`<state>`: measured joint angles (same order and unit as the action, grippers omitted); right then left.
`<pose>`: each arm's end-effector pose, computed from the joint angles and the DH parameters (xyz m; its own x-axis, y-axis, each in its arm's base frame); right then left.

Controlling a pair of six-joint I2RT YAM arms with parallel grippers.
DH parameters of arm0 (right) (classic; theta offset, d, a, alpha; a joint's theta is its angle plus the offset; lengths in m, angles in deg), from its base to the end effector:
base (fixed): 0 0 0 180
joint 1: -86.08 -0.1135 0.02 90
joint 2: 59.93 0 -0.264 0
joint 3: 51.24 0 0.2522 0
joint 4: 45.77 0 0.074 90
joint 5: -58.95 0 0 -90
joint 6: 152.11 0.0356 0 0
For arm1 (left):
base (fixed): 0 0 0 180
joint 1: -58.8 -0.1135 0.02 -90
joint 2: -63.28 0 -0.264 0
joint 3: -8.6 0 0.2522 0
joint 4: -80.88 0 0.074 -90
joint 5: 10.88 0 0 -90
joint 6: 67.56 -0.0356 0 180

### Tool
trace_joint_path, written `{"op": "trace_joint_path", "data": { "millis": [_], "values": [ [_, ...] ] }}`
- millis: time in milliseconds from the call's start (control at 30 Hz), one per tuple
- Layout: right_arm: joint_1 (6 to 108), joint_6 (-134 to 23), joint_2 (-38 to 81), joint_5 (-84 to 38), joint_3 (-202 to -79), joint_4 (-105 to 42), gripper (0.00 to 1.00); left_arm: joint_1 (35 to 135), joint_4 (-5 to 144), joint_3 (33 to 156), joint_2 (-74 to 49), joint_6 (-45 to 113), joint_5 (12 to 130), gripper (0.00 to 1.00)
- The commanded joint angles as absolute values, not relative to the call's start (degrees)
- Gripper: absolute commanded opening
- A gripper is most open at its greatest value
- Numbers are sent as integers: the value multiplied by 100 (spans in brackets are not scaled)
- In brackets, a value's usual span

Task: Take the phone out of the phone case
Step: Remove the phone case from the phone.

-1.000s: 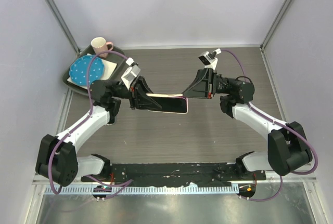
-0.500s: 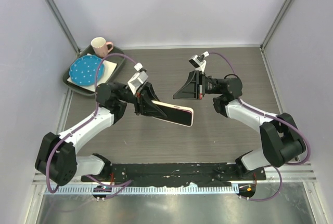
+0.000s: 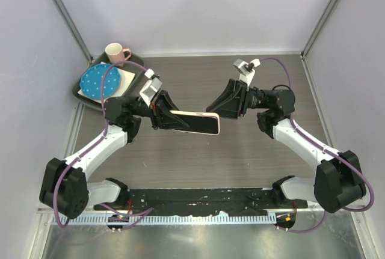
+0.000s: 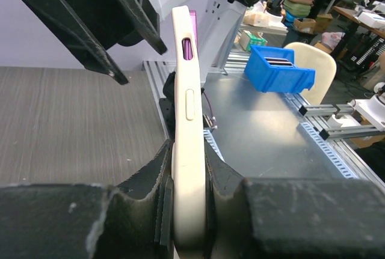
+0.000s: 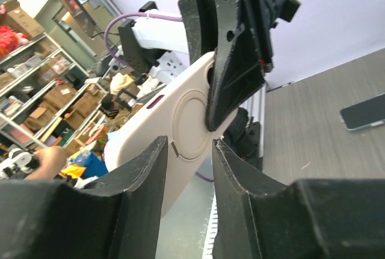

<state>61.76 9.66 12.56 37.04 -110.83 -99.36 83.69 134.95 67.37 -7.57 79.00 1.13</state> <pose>0.2166 0.1341 0.3659 -0.5690 0.1318 -0.8117 -0.8129 -0.2393 0.5310 0.2035 -0.1328 0.3646 -0.2890 -0.0573 -0.9556 0.9181 -0.2996 -0.2596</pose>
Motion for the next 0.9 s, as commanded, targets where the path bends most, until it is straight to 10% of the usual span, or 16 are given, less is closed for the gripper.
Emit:
{"op": "trace_joint_path", "data": {
  "millis": [0, 700, 867],
  "values": [
    [6428, 566, 1108, 3794, -11449, -9644, 42, 8262, 13472, 6780, -501, 7650, 556, 0],
    [7377, -2664, 274, 4443, -11545, -6200, 48, 7911, 12302, 6736, -405, 7140, 1136, 0],
    [7518, -5652, 238, 4700, -12291, -2561, 48, 7902, 11847, 6753, -387, 6956, 1127, 0]
  ]
}}
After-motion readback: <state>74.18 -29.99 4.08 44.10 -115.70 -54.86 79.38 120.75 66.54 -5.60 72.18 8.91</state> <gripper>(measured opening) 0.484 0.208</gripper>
